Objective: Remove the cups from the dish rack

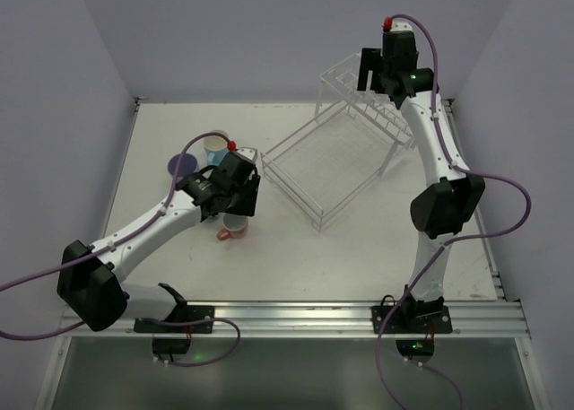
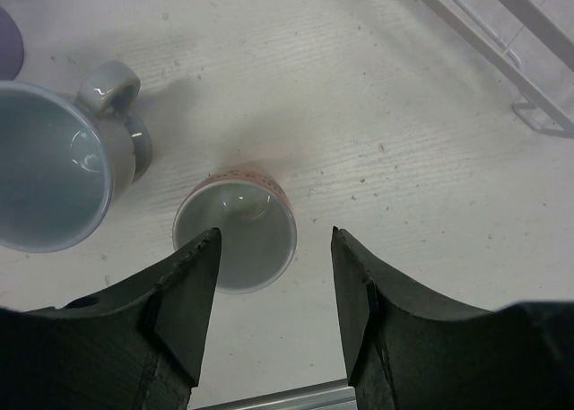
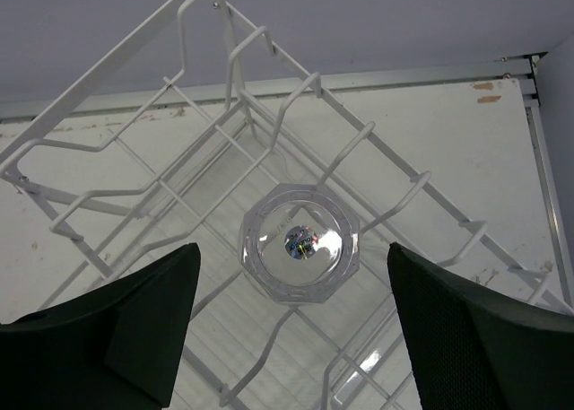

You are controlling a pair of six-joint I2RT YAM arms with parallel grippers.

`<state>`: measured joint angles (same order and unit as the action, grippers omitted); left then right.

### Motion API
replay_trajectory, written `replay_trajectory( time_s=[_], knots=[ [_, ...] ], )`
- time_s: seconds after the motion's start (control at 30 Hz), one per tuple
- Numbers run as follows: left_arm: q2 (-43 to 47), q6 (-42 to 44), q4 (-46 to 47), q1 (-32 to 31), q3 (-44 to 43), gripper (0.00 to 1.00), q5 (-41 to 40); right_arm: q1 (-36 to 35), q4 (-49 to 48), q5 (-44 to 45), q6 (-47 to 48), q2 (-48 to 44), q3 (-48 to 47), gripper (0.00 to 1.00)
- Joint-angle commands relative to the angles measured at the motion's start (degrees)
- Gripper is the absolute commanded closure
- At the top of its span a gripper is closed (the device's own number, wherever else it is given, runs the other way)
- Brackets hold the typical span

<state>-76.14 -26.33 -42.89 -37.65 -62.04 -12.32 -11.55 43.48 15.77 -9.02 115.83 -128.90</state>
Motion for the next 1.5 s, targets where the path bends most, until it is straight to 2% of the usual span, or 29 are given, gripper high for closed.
replay_trajectory(
  time_s=[0.0, 0.27, 0.4, 0.43, 0.5, 0.6, 0.63, 0.7, 0.73, 0.83, 1.13, 1.47],
  knots=[
    [1.8, 0.8, 0.4, -0.3, -2.6, 0.44, -2.1, 0.3, -2.9, 1.0, -0.5, 0.9, -2.4, 0.14],
    [3.3, 0.5, 0.4, -0.3, -3.3, 0.43, -2.2, 0.4, -3.8, 1.3, -0.8, 2.1, -2.9, 0.2],
    [4.0, 0.7, 0.2, -0.3, -3.8, 0.43, -1.8, 0.3, -3.8, 1.5, -0.7, 2.6, -3.6, 0.31],
    [4.1, 0.7, 0.1, -0.3, -3.9, 0.43, -1.8, 0.3, -3.8, 1.7, -0.8, 2.6, -3.6, 0.38],
    [4.2, 0.9, -0.1, -0.3, -3.9, 0.42, -1.9, 0.4, -3.8, 2.0, -0.7, 2.9, -3.7, 0.43],
    [4.5, 0.9, -0.3, -0.3, -3.9, 0.42, -1.8, 0.4, -3.8, 2.2, -0.5, 3.3, -3.9, 0.57],
    [4.7, 0.9, -0.4, -0.3, -3.6, 0.42, -1.7, 0.4, -3.8, 2.1, -0.6, 3.3, -3.8, 0.67],
    [5.6, 0.9, -0.3, -0.3, -3.4, 0.42, -1.8, 0.5, -3.8, 2.1, -0.8, 3.3, -3.6, 0.77],
    [5.7, 0.9, -0.3, -0.3, -3.3, 0.42, -1.9, 0.5, -3.8, 2.3, -0.9, 3.2, -3.6, 0.87],
    [6.2, 0.9, -0.7, -0.3, -4.2, 0.42, -2.5, 0.7, -3.8, 2.5, -1.4, 2.7, -3.3, 1.0],
    [7.1, 0.6, -3.4, -0.3, -10.4, 0.43, -1.9, 0.9, -3.8, 1.1, -3.3, -0.2, -2.3, 1.0],
    [6.8, 0.8, -3.6, -0.3, -16.4, 0.44, 3.4, 1.2, -3.8, -1.5, -5.0, -3.5, -1.6, 1.0]
  ],
)
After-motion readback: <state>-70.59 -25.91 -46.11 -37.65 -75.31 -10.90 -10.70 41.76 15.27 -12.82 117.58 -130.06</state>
